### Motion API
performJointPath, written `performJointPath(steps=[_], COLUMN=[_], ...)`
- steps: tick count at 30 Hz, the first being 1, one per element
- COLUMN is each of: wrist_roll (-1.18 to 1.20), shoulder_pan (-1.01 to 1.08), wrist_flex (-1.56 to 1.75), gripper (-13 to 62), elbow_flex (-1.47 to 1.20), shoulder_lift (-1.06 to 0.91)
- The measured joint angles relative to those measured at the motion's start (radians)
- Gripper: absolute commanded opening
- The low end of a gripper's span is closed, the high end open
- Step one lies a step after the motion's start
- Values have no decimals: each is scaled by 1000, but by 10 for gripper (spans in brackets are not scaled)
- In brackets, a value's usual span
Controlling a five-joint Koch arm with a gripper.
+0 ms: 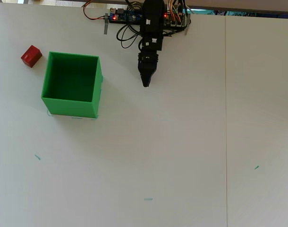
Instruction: Grasp a red block and put it in the green bin.
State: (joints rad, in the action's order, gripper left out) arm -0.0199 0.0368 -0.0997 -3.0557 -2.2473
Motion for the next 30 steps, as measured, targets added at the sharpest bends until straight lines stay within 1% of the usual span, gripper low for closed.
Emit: performJointPath(steps=[18, 23, 24, 27, 30], wrist_roll=[0, 2, 2, 6, 48], shoulder_pan=[0, 64, 81, 115, 135], wrist_flex=[0, -5, -29, -238, -502], gripper=[346, 346, 346, 345, 345], elbow_flex=[0, 26, 74, 247, 569], shoulder_lift=[0, 0, 0, 2, 9])
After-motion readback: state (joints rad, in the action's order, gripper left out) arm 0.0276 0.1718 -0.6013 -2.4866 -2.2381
